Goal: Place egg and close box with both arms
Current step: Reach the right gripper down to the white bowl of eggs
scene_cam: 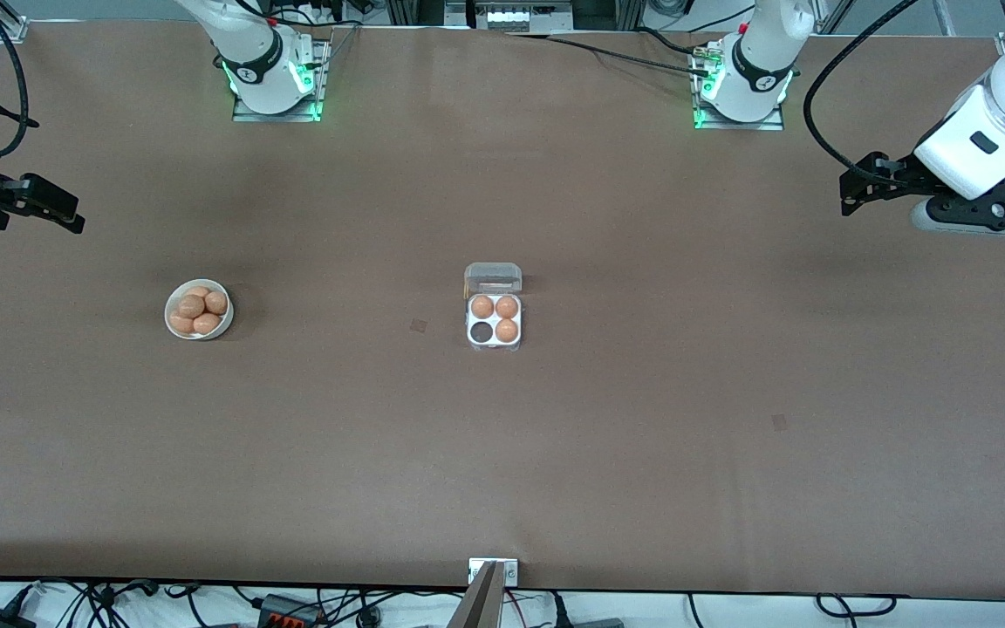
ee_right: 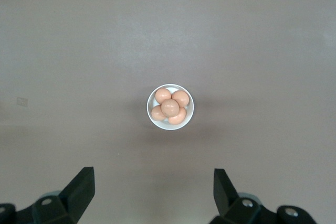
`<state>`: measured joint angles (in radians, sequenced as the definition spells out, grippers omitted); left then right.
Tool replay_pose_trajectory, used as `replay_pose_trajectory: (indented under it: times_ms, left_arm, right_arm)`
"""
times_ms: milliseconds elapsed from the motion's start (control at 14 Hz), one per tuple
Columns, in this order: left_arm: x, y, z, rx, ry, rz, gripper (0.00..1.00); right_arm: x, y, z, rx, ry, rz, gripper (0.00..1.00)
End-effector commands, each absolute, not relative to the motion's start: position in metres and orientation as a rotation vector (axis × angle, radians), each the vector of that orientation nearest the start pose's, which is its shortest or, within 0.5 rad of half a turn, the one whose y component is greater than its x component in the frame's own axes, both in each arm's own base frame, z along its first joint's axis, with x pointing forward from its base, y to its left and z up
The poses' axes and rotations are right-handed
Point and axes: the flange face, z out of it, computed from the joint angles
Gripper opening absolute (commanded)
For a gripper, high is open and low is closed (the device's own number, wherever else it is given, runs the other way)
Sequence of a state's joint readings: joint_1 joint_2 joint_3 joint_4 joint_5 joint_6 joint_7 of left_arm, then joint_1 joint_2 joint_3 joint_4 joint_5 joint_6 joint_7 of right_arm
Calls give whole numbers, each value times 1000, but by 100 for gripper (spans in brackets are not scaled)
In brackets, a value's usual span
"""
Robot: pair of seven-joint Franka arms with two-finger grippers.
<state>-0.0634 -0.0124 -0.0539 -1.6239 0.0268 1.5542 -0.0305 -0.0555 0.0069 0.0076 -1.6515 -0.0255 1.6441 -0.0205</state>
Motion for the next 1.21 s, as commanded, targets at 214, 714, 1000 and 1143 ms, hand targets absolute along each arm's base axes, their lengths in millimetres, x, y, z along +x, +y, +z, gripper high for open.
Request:
replay_pose_trajectory:
  times_ms: [214, 714, 1000, 1143]
  left_arm:
    - [547, -62, 612, -3110, 153, 76, 100]
    - [547, -63, 611, -3112, 155, 79, 100]
    - [547, -63, 611, -3112, 153, 79, 100]
    - [547, -63, 611, -3112, 153, 79, 100]
  right_arm:
    - [556, -30, 590, -3167, 18, 16, 100]
    - [591, -28, 511, -3173, -2, 180, 100]
    - [619, -49, 408, -3149, 58, 351, 100]
    - [628, -52, 362, -3138, 72, 404, 100]
